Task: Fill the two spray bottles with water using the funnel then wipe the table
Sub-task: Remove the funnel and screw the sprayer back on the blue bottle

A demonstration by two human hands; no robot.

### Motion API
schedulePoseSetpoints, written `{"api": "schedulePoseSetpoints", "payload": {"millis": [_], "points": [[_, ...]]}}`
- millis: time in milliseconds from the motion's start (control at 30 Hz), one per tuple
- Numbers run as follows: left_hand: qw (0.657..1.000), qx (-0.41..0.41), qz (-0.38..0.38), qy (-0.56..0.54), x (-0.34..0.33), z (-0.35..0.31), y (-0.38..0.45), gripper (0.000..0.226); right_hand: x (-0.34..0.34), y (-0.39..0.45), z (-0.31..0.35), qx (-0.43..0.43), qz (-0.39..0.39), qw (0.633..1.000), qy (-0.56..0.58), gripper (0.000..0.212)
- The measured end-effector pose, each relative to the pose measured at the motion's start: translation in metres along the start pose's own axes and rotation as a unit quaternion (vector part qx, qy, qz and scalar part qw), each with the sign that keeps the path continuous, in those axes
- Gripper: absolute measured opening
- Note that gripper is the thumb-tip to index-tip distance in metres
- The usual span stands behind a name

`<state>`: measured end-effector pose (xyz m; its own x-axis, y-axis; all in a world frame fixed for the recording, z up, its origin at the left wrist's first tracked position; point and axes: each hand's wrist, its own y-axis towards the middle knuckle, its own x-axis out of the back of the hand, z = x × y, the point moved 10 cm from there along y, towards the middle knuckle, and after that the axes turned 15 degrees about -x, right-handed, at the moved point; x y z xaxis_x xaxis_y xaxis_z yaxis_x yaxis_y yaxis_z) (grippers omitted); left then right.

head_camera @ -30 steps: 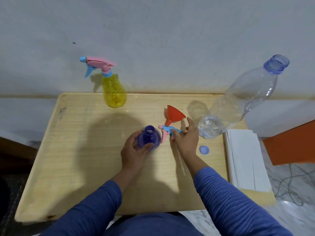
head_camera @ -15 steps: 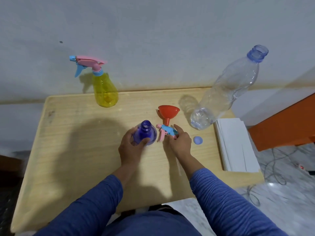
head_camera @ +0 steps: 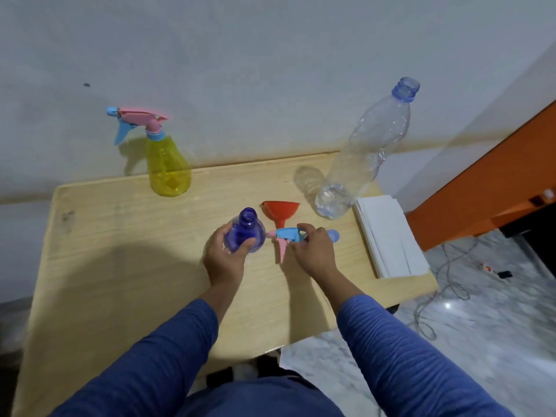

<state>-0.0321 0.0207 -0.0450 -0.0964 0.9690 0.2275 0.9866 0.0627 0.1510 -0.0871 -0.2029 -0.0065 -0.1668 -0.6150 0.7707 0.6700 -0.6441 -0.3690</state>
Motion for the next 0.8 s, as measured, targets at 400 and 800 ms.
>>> {"api": "schedulePoseSetpoints", "payload": {"millis": [400,800], "points": [[1.0,0.001,0.009,-0.011,0.0,-0.002,0.002,0.053,0.097,-0.018,0.071,0.043,-0.079,0.942,0.324,0.038],[1.0,0.005,-0.004,-0.008,0.001,0.001,0.001,0.052,0.122,-0.04,0.158,0.154,-0.036,0.871,0.466,0.044]]}}
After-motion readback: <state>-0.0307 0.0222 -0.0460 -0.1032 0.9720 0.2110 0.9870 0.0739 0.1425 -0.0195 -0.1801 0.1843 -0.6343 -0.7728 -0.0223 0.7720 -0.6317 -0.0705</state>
